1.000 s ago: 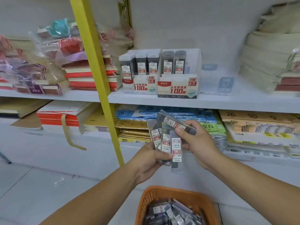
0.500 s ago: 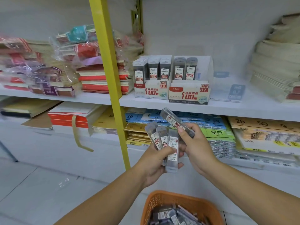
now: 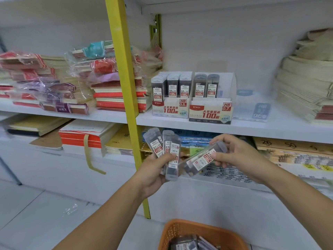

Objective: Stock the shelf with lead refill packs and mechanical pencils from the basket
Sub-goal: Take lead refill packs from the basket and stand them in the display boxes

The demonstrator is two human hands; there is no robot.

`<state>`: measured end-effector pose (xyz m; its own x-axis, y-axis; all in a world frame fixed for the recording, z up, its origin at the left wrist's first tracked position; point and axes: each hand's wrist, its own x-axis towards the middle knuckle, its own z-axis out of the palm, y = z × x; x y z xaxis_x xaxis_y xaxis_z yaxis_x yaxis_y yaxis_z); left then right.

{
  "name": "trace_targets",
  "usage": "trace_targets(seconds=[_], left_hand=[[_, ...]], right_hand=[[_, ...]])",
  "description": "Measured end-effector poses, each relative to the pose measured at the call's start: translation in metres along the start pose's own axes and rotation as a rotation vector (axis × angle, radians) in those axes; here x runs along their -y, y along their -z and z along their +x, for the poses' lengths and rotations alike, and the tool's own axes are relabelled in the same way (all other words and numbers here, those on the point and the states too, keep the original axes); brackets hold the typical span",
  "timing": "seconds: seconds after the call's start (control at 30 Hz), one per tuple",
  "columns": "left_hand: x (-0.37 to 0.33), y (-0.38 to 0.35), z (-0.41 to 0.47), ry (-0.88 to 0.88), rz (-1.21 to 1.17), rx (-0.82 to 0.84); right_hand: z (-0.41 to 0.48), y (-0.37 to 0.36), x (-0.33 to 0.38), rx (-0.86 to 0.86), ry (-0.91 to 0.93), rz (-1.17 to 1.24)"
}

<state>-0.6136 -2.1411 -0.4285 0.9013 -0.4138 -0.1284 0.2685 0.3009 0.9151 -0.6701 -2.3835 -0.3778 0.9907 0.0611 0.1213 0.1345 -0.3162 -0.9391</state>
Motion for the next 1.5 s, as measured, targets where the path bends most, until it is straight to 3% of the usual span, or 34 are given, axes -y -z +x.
trace_targets(seconds=[0.1,0.27,0.5,0.7,0.9,1.0,1.13,1.33,1.5], left_hand=[[0.002,-0.011,-0.001,0.065,-0.018,0.101],[-0.001,-0.026,0.002,0.090,-0.064,0.226],[-0.010,-0.040,0.004,-0.027,0.022,0.135],[-0.029,-0.052,-0.001,-0.094,-0.021,0.116],[-0.066,-0.062,0.009,-0.287,-0.094,0.025],[-0.071,-0.060,0.017,-0.348,-0.086,-0.008],[-0.068,-0.058,0.026,-0.355,-0.118,-0.029],[-0.071,-0.057,0.031,-0.370,-0.137,0.012],[-0.075,-0.054,0.031,-0.349,-0.127,0.082]], right_hand=[[0.002,-0.012,0.001,0.002,0.018,-0.062],[0.009,-0.013,0.011,-0.118,0.023,0.035],[0.010,-0.013,0.021,-0.245,0.030,0.221],[0.007,-0.008,0.047,-0.289,0.115,0.235],[0.032,0.050,0.131,-0.517,0.511,-0.075],[0.061,0.071,0.156,-0.559,0.623,-0.482],[0.100,0.076,0.153,-0.472,0.552,-0.892],[0.132,0.077,0.140,-0.370,0.358,-0.922],[0.136,0.074,0.136,-0.398,0.352,-1.257]])
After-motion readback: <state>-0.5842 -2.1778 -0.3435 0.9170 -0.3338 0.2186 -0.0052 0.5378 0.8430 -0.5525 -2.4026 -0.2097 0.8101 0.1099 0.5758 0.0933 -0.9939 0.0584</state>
